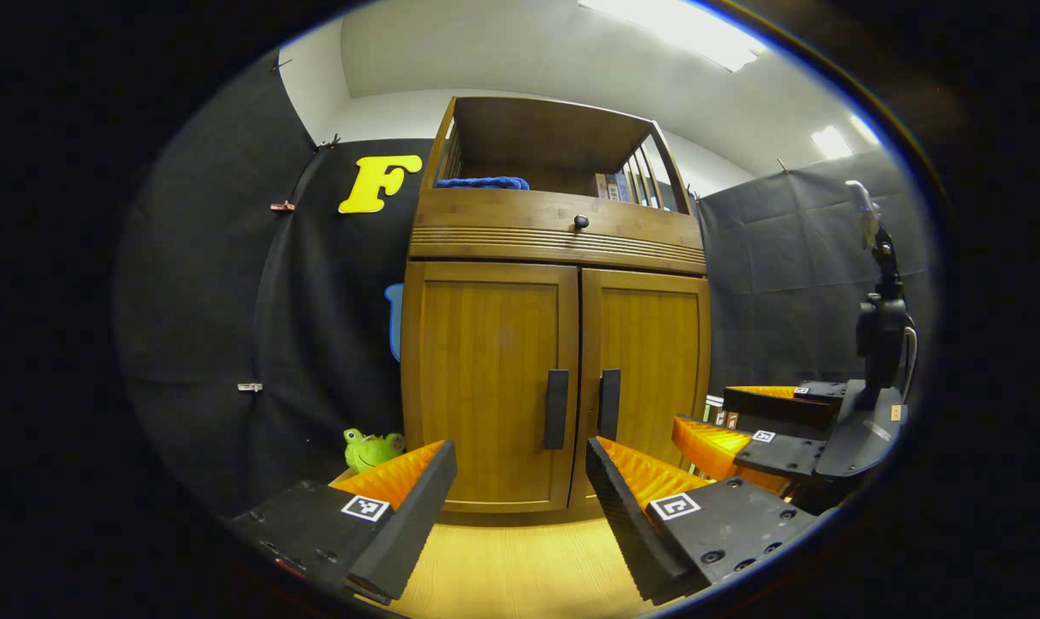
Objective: Open the right door of the double-door shoe cabinet with the right hand, and open the left door with the left hand.
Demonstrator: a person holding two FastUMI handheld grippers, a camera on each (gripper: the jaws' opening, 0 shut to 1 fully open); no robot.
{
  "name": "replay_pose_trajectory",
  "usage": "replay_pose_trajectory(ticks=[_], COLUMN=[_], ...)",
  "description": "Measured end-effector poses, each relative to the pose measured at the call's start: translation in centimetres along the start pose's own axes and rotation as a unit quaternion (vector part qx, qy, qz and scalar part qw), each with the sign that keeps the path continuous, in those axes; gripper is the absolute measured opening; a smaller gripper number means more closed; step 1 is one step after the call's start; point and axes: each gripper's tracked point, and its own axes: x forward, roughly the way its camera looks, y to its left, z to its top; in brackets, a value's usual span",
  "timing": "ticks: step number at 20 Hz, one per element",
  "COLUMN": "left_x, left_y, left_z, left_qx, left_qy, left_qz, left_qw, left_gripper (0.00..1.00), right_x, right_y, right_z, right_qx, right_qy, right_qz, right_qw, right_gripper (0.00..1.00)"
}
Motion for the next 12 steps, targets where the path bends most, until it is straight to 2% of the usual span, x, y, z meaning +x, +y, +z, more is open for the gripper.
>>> replay_pose_trajectory(ticks=[4,10,12], left_x=[-0.6,-1.7,-1.9], left_y=[1.5,4.4,5.1], left_z=[0.2,0.0,0.0], left_qx=[-0.012,-0.012,-0.014], left_qy=[-0.005,-0.007,-0.007], left_qz=[0.020,0.054,0.062], left_qw=[1.000,0.998,0.998], left_gripper=[0.94,0.95,0.95], right_x=[3.6,10.1,12.2], right_y=[-0.1,-1.3,-1.7], right_z=[-0.2,-2.0,-3.7], right_qx=[0.004,-0.013,-0.007], right_qy=[-0.008,0.002,0.021], right_qz=[-0.004,-0.038,-0.049], right_qw=[1.000,0.999,0.999], right_gripper=[0.98,0.96,0.96])
